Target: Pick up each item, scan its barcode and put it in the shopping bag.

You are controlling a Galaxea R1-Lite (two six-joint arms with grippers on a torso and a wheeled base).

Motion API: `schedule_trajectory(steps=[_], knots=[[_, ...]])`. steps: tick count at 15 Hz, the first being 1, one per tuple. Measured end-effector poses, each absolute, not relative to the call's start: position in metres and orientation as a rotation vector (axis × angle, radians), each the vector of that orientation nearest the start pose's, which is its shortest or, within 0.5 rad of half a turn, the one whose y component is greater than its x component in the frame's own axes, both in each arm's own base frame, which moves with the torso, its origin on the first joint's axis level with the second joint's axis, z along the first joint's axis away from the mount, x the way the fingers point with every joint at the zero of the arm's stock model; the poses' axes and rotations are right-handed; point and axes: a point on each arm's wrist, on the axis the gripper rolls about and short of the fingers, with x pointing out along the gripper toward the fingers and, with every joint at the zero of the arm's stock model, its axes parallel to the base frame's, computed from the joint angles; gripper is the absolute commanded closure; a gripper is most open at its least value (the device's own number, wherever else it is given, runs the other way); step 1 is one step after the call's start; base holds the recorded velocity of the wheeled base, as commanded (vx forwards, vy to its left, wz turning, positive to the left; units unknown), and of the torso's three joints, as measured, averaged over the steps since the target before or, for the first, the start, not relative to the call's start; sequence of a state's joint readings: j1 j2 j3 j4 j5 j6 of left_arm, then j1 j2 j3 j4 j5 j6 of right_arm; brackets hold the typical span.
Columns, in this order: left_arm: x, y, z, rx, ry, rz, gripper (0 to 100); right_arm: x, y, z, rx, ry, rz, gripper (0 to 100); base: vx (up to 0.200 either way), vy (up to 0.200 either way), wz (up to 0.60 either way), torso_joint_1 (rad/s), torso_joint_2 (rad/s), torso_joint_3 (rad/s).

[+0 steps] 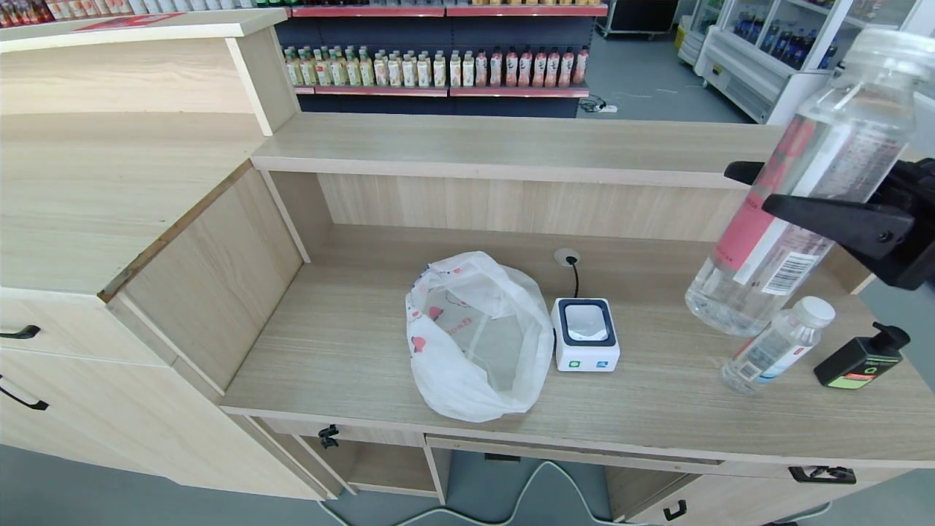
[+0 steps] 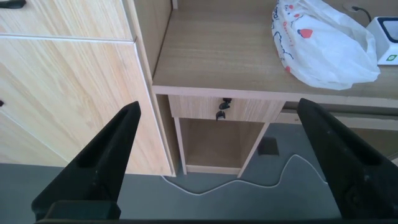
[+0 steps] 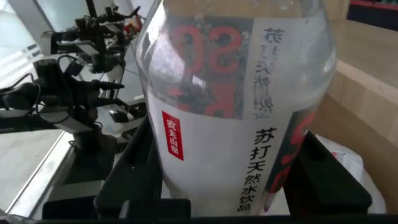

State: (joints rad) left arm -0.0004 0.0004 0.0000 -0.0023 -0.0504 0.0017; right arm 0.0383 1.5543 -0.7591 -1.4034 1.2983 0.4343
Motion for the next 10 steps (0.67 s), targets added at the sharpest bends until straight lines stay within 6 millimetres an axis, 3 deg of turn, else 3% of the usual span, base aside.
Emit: schedule_trajectory(steps=[4,6,8,10], knots=[[-0.023,-0.001,0.076,0.001,-0.002,-0.051,0,0.251,0.008,0.255,-0.167,-0.273,1.21,100,0.0,0.0,0.0,0.0,0.0,0.0],[-0.023,-0.001,0.076,0.001,-0.002,-0.051,0,0.259,0.002,0.24,-0.184,-0.235,0.991,100,0.0,0.0,0.0,0.0,0.0,0.0],[-0.023,-0.001,0.076,0.001,-0.002,-0.051,0,0.266,0.002,0.226,-0.216,-0.133,0.774,100,0.0,0.0,0.0,0.0,0.0,0.0],[-0.023,-0.001,0.076,0.001,-0.002,-0.051,0,0.263,0.011,0.224,-0.211,-0.094,0.756,100,0.0,0.0,0.0,0.0,0.0,0.0]])
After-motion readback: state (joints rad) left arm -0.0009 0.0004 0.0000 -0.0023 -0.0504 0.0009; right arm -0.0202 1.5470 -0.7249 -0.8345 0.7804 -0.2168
